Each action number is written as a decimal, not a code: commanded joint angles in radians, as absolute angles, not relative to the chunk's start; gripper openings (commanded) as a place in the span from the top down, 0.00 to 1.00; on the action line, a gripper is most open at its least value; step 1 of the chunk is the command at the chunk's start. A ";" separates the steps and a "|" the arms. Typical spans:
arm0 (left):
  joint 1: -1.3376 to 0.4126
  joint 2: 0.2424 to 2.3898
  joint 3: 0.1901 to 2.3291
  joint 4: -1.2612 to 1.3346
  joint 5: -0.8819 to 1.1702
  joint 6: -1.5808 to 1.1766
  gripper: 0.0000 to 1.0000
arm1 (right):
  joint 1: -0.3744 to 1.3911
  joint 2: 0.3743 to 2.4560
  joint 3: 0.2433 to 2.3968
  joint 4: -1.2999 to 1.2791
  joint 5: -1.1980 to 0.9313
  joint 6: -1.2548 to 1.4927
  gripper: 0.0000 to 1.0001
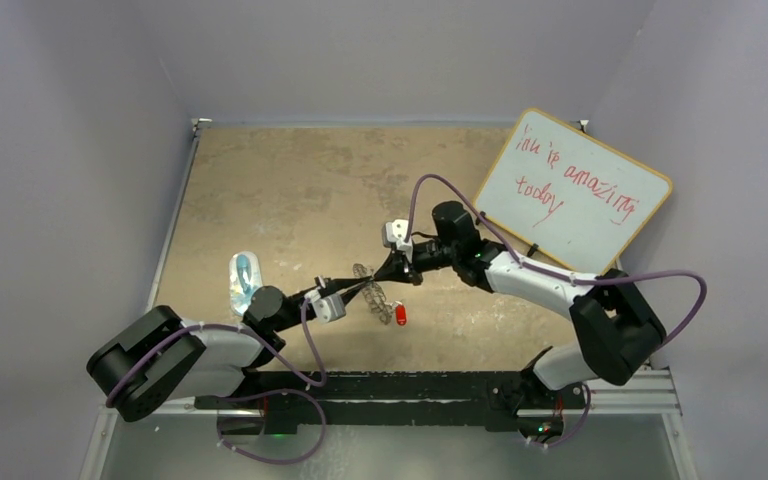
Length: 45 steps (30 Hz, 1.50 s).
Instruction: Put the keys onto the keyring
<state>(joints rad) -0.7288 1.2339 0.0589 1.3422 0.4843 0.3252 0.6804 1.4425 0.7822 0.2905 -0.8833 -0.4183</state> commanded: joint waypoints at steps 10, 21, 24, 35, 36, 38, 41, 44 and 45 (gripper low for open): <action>-0.735 1.232 0.054 1.391 0.511 0.327 1.00 | 0.682 1.369 0.721 0.362 -0.825 -0.383 0.70; -0.735 1.226 0.055 1.387 0.516 0.325 1.00 | 0.681 1.242 0.641 0.473 -0.827 -0.401 0.61; -0.735 1.224 0.055 1.386 0.517 0.324 1.00 | 0.682 1.244 0.640 0.528 -0.864 -0.380 0.64; -0.735 1.202 0.057 1.372 0.529 0.325 1.00 | 0.683 1.348 0.690 0.553 -0.939 -0.366 0.80; -0.735 1.199 0.057 1.370 0.529 0.327 1.00 | 0.683 1.354 0.691 0.554 -0.936 -0.369 0.80; -0.735 1.193 0.057 1.365 0.528 0.327 1.00 | 0.683 1.362 0.691 0.547 -0.933 -0.380 0.80; -0.735 1.189 0.058 1.363 0.531 0.327 1.00 | 0.683 1.373 0.692 0.549 -0.934 -0.385 0.76; -0.735 1.189 0.060 1.359 0.535 0.327 1.00 | 0.683 1.379 0.695 0.568 -0.945 -0.376 0.74; -0.736 1.188 0.061 1.359 0.536 0.327 1.00 | 0.683 1.382 0.696 0.575 -0.949 -0.374 0.74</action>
